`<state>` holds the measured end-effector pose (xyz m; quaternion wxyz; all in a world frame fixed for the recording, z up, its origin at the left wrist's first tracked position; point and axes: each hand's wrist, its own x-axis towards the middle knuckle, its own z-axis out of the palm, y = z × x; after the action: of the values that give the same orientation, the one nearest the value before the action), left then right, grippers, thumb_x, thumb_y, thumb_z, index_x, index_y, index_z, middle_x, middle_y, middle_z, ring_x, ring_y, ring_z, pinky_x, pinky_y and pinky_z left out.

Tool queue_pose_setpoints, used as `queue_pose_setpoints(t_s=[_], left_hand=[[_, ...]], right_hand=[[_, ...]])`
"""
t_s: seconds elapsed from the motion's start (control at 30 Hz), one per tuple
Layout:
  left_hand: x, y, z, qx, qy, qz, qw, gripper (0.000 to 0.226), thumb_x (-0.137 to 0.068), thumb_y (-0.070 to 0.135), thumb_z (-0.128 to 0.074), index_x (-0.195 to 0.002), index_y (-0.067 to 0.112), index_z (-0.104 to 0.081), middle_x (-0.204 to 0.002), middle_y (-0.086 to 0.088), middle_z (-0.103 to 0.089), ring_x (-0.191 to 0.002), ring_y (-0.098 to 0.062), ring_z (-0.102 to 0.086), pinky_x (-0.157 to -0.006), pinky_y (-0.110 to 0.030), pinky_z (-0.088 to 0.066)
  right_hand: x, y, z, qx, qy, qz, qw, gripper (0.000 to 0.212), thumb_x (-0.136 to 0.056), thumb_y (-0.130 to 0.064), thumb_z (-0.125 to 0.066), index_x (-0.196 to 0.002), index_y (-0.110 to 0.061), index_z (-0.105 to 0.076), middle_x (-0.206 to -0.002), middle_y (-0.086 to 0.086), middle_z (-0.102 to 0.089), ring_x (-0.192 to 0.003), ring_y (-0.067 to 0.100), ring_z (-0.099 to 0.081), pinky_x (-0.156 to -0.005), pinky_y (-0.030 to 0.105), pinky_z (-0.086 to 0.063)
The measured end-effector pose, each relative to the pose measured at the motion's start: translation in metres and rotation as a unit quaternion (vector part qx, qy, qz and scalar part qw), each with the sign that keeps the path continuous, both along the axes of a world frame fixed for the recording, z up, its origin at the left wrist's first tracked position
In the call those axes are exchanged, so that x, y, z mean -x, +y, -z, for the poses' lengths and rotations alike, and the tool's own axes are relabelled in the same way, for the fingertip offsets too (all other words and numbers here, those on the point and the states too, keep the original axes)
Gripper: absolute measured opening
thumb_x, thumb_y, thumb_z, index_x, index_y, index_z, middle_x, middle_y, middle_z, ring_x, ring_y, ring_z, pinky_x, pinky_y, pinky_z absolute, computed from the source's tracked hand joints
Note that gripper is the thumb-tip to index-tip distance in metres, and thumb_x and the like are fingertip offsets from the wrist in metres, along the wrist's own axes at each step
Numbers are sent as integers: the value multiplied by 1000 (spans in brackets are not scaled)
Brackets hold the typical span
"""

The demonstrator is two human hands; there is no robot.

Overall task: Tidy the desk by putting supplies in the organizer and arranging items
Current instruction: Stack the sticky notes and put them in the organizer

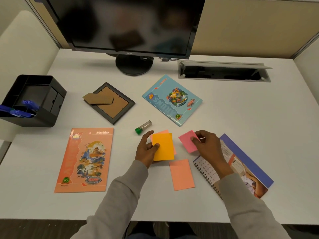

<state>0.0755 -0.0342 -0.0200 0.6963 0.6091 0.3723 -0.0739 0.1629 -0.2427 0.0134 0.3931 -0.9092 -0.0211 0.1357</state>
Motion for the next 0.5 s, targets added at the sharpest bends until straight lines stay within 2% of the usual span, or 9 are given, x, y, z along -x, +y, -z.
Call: queue_pose_setpoints(t_s=[0.1, 0.17, 0.27, 0.37, 0.5], left_hand=[[-1, 0, -3, 20, 3, -4, 1000, 45, -98, 20, -60, -133, 46, -47, -120, -3, -59, -99, -25, -61, -78, -55, -60], [-2, -1, -7, 39, 6, -10, 999, 45, -98, 20, -60, -133, 45, -47, -124, -4, -58, -101, -29, -61, -69, -53, -61], [-4, -3, -11, 54, 0, -11, 998, 44, -98, 20, -60, -132, 46, -48, -127, -6, -60, -100, -30, -63, -60, -46, -61], [-5, -4, -14, 58, -12, -4, 998, 45, -99, 20, -58, -135, 45, -46, -127, -8, -62, -99, -31, -67, -61, -47, -61], [-8, -7, -17, 58, -11, -4, 998, 43, -102, 20, -52, -141, 36, -41, -129, -8, -59, -95, -26, -66, -59, -44, -61]], right_hand=[[-1, 9, -20, -96, -16, 38, 995, 16, -93, -21, -68, -108, -16, -71, -99, -2, -72, -87, 14, -68, -76, 31, -55], [0, 17, -24, -177, 16, 71, 981, 17, -92, -19, -70, -108, -15, -71, -100, 0, -73, -89, 15, -69, -77, 29, -55], [5, 31, -17, -249, 75, 108, 959, 14, -89, -18, -73, -103, -20, -72, -99, 5, -75, -94, 23, -70, -82, 39, -57], [13, 45, -4, -229, 89, 131, 961, 12, -89, -19, -73, -98, -26, -69, -97, -1, -74, -93, 19, -69, -85, 39, -58], [24, 59, 7, -167, 71, 154, 971, 9, -94, -24, -66, -103, -28, -66, -97, -11, -68, -96, 16, -66, -86, 36, -55]])
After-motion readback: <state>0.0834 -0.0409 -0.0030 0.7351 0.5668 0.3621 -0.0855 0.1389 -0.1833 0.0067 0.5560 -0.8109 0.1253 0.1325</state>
